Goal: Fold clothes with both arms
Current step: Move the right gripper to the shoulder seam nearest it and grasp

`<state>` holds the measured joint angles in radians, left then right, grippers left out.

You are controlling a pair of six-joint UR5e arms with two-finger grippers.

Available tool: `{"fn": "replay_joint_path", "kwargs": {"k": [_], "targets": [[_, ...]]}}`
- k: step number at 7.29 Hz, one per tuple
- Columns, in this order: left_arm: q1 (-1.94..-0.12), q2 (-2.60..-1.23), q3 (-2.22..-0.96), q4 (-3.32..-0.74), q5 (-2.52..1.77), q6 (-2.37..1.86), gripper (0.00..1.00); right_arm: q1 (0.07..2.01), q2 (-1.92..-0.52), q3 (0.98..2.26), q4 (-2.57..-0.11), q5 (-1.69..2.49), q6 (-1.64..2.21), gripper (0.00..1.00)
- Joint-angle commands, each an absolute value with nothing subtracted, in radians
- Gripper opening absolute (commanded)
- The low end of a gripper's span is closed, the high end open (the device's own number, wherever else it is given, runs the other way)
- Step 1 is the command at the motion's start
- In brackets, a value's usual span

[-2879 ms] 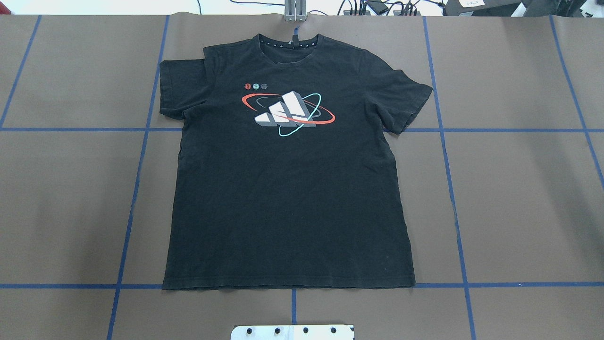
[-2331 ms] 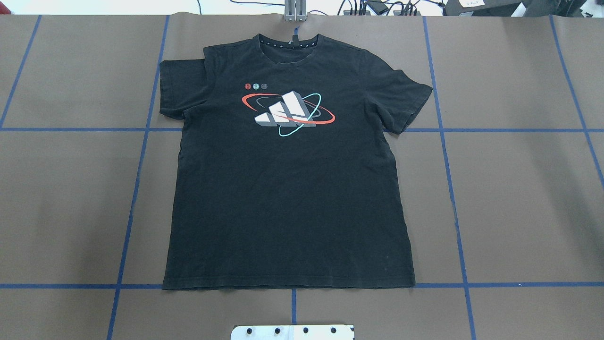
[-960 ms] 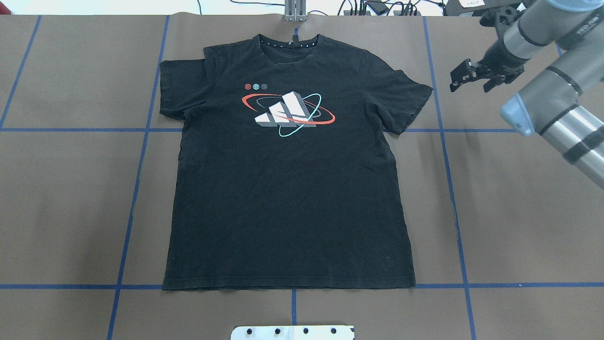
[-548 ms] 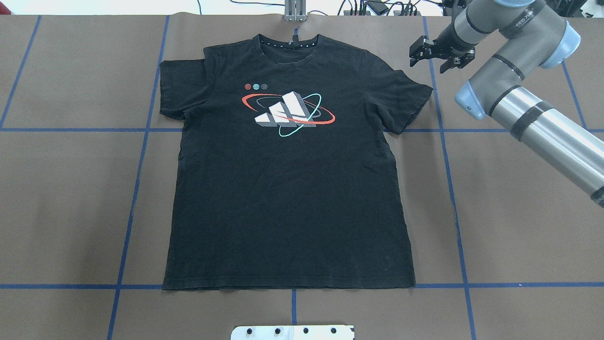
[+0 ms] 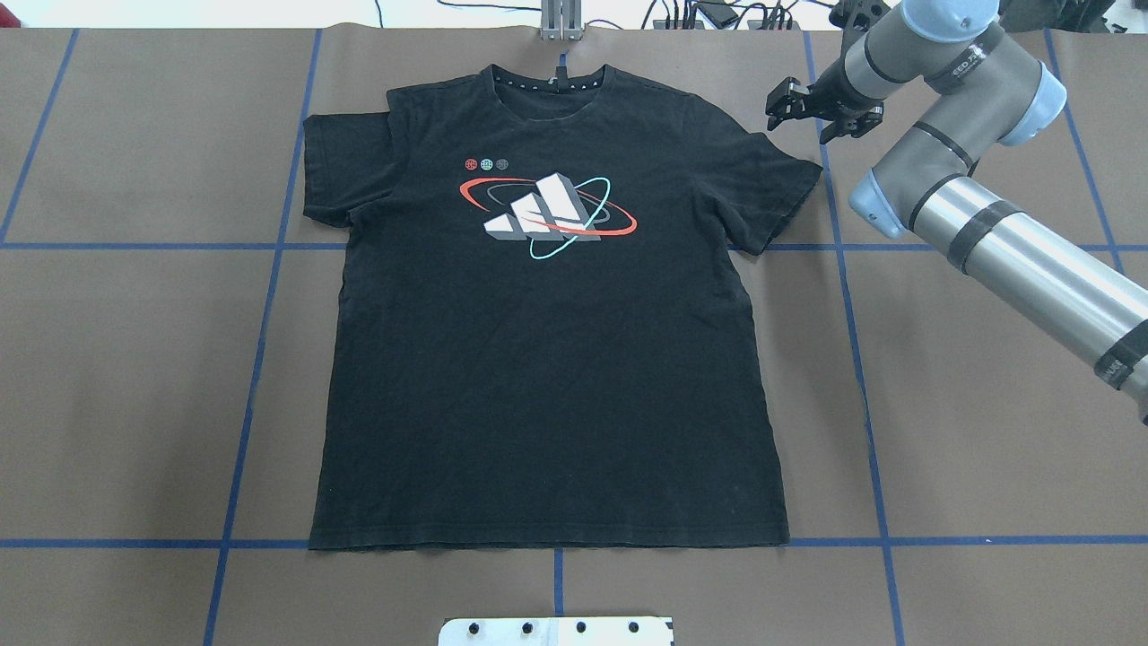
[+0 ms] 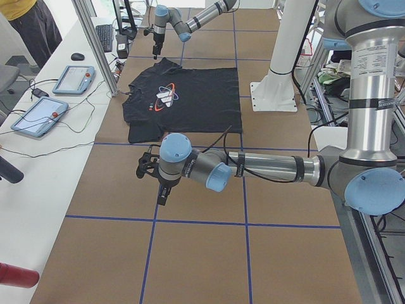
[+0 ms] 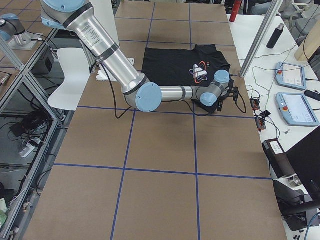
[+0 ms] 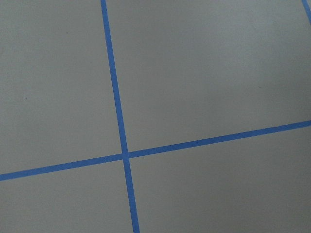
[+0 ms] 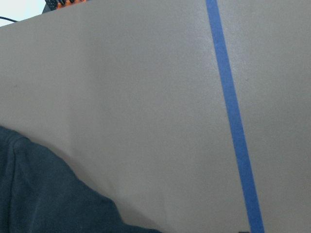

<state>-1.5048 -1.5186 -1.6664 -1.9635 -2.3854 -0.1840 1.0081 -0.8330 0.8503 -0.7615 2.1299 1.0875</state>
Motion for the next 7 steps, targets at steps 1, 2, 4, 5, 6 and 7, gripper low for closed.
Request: {"fn": "replay_joint_path", "kwargs": {"k": [1,2,4,5,6,7], "targets": [[-1.503,-1.519,-1.667,-1.963,-2.385,-0.184,1.00,1.009,-0.885,0.894,-0.759,2.141,1.088,0.88],[-1.505,-1.519,-1.667,-1.963,-2.387,-0.186,1.00,1.008,-0.900,0.899,-0.758,2.138,1.088,0.87],[-1.505,-1.519,-1.667,-1.963,-2.385,-0.186,1.00,1.008,-0.911,0.904,-0.758,2.140,1.088,0.83],[-1.505,-1.519,-1.667,-1.963,-2.385,-0.186,1.00,1.009,-0.916,0.917,-0.759,2.143,1.089,0.82],[-1.505,-1.519,-1.667,-1.963,-2.385,-0.186,1.00,1.008,-0.934,0.936,-0.759,2.144,1.089,0.81],[-1.505,-1.519,-1.667,-1.963,-2.385,-0.186,1.00,1.006,-0.951,0.963,-0.759,2.145,1.089,0.81]]}}
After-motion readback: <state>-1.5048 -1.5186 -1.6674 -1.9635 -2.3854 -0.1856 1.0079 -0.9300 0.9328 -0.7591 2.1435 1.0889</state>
